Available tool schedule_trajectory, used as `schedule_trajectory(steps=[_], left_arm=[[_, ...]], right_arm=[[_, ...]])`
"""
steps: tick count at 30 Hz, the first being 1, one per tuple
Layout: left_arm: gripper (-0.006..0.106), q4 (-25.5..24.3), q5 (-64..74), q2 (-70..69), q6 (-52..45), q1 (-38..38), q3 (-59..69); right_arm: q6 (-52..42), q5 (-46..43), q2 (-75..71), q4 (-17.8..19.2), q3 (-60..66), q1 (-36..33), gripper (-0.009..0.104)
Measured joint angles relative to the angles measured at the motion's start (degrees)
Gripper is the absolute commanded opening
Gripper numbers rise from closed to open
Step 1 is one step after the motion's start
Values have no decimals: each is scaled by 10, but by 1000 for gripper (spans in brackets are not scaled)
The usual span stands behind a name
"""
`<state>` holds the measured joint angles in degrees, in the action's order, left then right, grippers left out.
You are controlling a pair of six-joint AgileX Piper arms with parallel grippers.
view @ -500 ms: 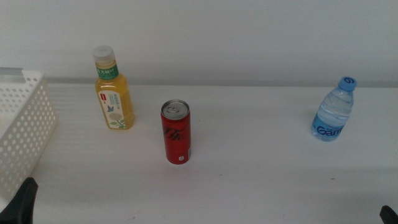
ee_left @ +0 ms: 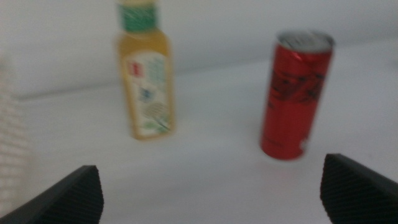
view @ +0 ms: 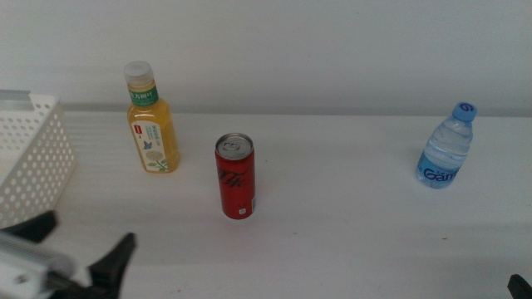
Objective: Use arms to grab the bottles and put them into the dustbin to the left of the table.
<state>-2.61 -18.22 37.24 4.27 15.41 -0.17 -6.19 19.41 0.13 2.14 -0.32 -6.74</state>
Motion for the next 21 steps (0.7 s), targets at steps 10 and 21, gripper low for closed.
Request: schedule_trajectory(steps=[10, 21], left_arm=[[94, -3, -413, 430, -1, 37, -1], [94, -4, -504, 543, 10, 38, -1]], right_arm=[[0, 0, 0, 0, 0, 0, 92], [0, 0, 0, 0, 0, 0, 92]])
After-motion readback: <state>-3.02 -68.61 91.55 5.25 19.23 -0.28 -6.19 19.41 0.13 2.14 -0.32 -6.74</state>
